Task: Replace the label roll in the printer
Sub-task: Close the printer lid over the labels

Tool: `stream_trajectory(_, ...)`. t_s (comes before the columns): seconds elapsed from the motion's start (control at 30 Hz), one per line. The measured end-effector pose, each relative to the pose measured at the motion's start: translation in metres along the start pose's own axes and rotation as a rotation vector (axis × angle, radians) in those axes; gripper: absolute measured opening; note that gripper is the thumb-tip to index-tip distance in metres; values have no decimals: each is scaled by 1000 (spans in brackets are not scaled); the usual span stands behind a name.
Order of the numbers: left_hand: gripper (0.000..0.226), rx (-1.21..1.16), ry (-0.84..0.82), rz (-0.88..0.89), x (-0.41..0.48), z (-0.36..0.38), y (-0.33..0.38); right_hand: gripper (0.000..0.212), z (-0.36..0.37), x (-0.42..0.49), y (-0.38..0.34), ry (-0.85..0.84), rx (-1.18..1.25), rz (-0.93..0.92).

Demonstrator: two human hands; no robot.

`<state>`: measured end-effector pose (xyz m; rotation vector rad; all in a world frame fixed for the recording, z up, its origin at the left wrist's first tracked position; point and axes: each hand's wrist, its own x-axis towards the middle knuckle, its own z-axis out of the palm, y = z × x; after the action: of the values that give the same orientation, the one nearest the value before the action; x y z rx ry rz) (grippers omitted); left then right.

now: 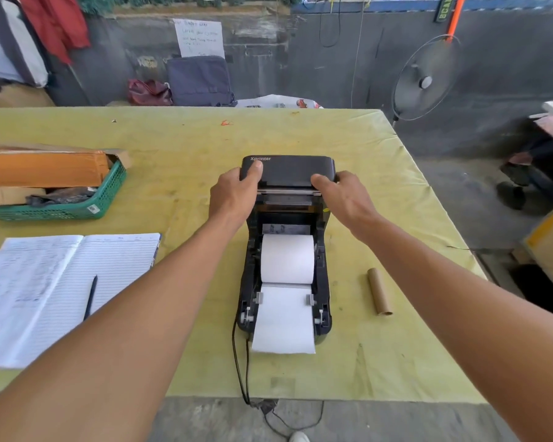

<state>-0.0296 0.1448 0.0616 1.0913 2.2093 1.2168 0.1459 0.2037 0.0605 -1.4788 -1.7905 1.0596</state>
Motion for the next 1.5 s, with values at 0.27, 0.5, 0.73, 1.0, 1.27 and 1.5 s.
stream_trajectory(0.27, 54, 121, 4, -109, -38, -23, -18, 34, 11, -65, 3, 101, -60, 63)
stream_trajectory(0.5, 59, 108, -191, -225, -101, -33, -44, 53, 31, -127, 28, 100, 10, 197)
stream_trajectory(0.73, 37, 101, -210, -267, -136, -23, -76, 42, 43, -156, 53, 97, -14, 276)
stream_trajectory(1.0, 33, 111, -226, -300, -141, -20, -101, 27, 52, -155, 82, 87, -24, 318)
stream_trajectory(1.27, 44, 114, -231, -281, -138, -18, -120, 26, 62, -168, 102, 128, 39, 258)
stream_trajectory(1.5, 38, -12, -170, -383, -137, -12, -120, 27, 58, -166, 103, 122, 51, 308)
